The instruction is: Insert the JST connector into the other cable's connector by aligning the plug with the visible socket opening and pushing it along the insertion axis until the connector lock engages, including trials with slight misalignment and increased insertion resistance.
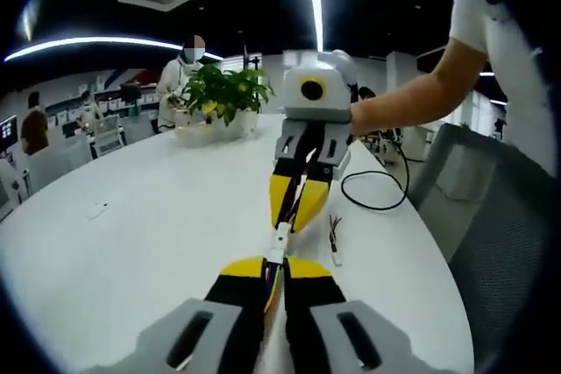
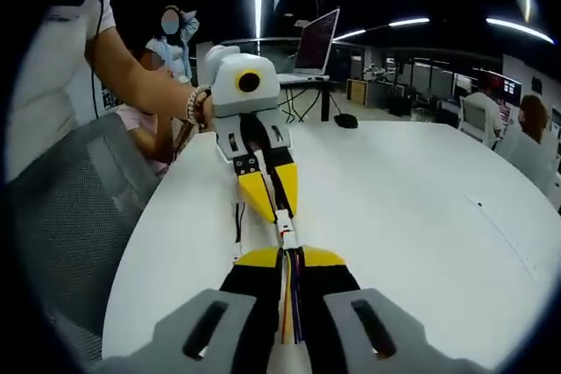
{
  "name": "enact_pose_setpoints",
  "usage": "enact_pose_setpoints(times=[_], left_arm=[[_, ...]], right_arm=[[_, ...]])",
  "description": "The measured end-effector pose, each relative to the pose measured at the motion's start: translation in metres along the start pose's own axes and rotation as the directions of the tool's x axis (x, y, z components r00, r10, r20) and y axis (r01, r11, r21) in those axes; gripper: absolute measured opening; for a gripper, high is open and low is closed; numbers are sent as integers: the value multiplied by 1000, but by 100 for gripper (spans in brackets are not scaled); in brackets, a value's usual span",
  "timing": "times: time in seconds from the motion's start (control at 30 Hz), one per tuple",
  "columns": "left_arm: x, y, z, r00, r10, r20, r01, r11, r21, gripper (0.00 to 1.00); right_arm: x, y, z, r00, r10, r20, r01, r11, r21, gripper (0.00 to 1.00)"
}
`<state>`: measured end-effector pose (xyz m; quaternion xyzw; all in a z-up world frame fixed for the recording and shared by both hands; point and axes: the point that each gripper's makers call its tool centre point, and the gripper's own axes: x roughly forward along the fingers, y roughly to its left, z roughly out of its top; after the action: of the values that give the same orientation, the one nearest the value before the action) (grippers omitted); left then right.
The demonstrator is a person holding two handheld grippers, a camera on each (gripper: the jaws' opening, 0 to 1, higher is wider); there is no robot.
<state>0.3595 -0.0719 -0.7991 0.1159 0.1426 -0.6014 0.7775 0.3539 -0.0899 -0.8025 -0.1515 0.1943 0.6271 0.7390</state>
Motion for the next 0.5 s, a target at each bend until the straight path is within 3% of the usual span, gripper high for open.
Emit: enact_pose_setpoints(times=[0.5], left_arm=[[-1,-4,1,1000,-14,-6,14,1000,22,1]], right_arm=[[3,6,2,999,32,-15,-32,999,-20,3]])
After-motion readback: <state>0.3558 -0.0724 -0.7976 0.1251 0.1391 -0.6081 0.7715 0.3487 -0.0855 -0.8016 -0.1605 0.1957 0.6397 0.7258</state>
